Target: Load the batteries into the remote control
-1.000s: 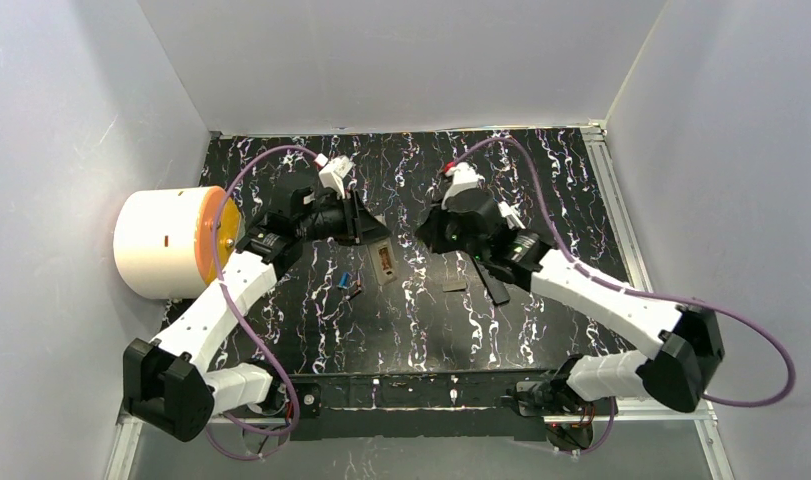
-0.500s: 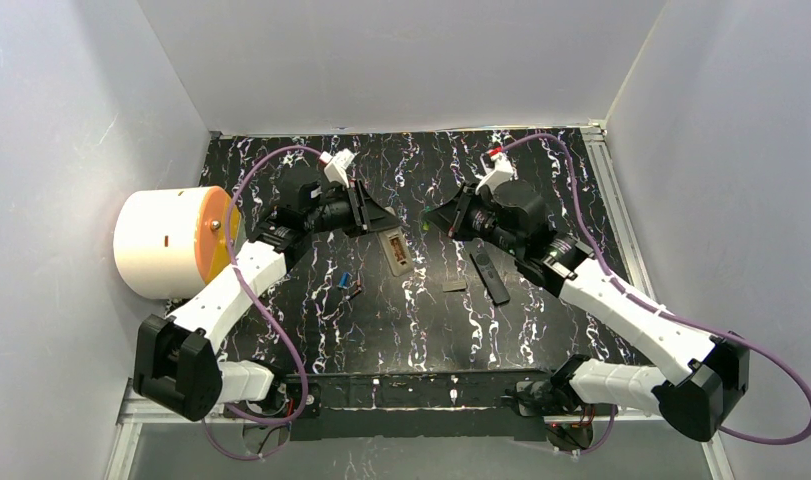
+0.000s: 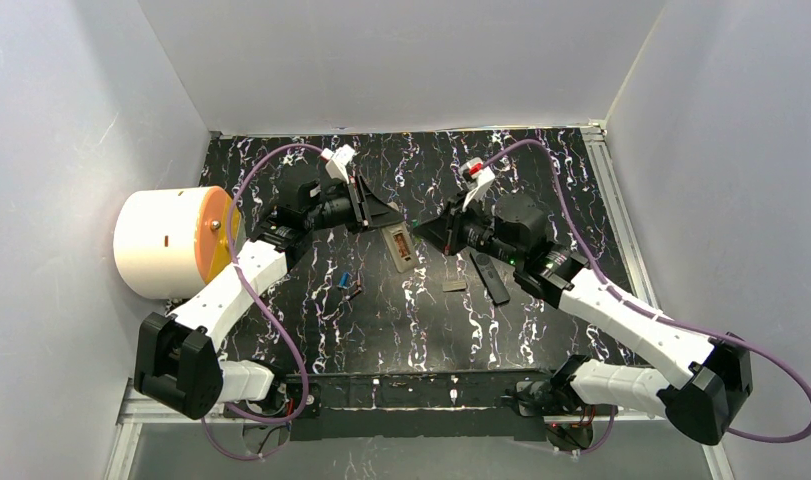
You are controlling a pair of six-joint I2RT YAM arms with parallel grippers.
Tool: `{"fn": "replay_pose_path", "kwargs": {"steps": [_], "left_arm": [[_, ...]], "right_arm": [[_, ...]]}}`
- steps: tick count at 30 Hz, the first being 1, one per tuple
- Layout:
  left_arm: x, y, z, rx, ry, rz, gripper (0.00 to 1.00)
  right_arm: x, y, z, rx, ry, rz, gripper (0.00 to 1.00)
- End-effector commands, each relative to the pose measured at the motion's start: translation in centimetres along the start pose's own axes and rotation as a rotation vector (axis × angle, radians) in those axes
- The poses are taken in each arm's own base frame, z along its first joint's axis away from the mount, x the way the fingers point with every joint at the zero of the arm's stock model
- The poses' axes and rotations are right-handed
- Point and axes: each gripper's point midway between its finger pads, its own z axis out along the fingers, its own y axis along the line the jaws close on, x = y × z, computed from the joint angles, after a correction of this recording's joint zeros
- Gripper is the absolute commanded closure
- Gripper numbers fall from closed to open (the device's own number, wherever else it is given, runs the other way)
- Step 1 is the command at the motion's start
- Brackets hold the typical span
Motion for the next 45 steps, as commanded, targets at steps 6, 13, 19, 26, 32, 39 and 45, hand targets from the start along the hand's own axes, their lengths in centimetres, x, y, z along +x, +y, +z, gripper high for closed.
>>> {"fn": "replay_pose_path", "kwargs": {"steps": [6,13,19,26,32,39,45], "left_arm": [[-0.8,-1.3,0.1,0.037,0.002,-0.065,1.0],[-0.4,-0.5,-0.4,-0.09,0.049,-0.157,1.0],[-0.5,-1.0,-0.7,-0.104,0.056,-0.187,1.0],[-0.4,-1.0,-0.4,-0.092,0.069,-0.222,1.0],[-0.5,-1.2,-0.5,-0.091,0.069,-0.219,1.0],[-0.5,-1.3,-0.5,-0.098,0.072,-0.214,1.0],[-0.5,-1.0,-0.4,-0.109,0.08,-0.215,1.0]], "right_arm": [[-1.0,2.8,1.0,-0.084,-0.089,-0.189,0.9],[-0.8,2.6,1.7,-0.028,-0.122,-0.282,0.9],[0.3,2.2,2.1,-0.026,-0.106,-0.297,0.9],[1.2,1.8,2.5,-0.022,-0.095,-0.321,0.89],[2.4,1.2,2.8,-0.015,-0.076,-0.323,0.85],[4.0,0.1,2.3,0.023,-0.011,-0.311,0.75],[4.7,-0.2,1.7,0.027,0.015,-0.31,0.68]]}}
